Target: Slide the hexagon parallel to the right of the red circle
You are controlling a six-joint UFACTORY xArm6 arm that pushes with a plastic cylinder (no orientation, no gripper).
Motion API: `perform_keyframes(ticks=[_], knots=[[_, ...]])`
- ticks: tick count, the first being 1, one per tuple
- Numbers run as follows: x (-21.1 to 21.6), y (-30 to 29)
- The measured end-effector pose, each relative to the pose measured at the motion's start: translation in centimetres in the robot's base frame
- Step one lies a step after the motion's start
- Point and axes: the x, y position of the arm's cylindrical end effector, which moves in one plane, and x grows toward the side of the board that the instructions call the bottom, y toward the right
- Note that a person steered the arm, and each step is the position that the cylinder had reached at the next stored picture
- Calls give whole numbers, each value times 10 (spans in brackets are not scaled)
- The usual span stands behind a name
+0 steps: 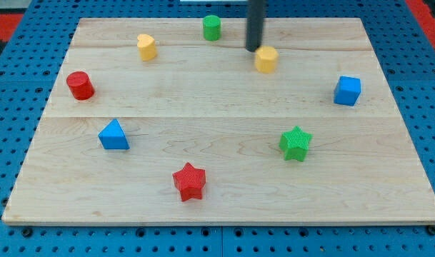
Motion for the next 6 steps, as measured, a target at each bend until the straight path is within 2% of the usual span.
perform_keyframes(ticks=[1, 2, 3, 4, 5, 6], knots=[[4, 37], [31, 38], [44, -93], [58, -175], [57, -105], [103, -112]])
